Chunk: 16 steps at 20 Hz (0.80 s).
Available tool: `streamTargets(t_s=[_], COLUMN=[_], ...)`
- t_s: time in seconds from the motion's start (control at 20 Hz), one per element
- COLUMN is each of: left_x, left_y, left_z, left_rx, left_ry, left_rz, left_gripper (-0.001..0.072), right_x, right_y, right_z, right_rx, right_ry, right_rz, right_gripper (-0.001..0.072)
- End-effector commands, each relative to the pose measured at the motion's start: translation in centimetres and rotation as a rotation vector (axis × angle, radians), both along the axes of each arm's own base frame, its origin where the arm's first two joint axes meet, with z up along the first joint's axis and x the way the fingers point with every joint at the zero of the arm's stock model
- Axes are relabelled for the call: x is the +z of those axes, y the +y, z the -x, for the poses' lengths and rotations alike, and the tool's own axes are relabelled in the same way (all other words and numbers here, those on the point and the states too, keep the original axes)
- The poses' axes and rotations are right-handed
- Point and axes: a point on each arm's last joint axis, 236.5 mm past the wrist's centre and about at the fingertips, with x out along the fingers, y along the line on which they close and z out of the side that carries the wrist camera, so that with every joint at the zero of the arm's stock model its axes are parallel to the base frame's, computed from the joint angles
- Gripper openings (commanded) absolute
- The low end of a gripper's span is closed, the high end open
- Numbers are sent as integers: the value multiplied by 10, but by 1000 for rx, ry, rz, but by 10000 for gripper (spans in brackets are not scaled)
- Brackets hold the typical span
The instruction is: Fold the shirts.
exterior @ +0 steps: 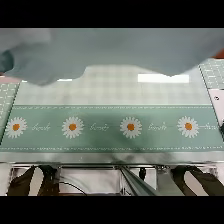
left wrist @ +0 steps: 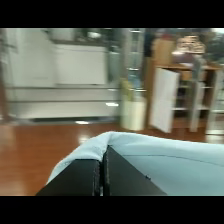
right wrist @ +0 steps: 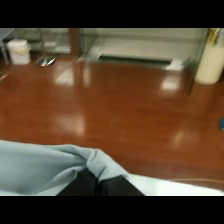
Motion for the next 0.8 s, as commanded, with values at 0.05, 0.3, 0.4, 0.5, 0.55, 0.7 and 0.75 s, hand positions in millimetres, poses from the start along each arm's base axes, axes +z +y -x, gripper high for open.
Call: streamTargets(t_s=[0.05,0.3,0.4,0.5,0.55,0.7,0.75], left_x=[3,-48,-95,-147,-177,-274,-302], left_y=[25,32,44,45,41,26,23], left_z=[74,50,15,-21,-42,-99,-117], left_rx=[291,246,227,164,109,-27,-47], left_ry=[-39,120,252,389,463,703,772], left_rz=[-90,-56,2,76,116,161,174], left_gripper=[16,16,16,17,16,16,17], right_x=[17,-32,-75,-127,-155,-236,-261], right_y=[-15,-11,-4,3,4,2,0], right_z=[76,66,41,13,-3,-50,-68], right_rx=[-130,-101,-48,3,21,39,39], right_ry=[-71,96,218,342,403,556,593], right_rz=[66,28,-15,-61,-89,-168,-194], right_gripper=[26,26,26,26,26,26,26])
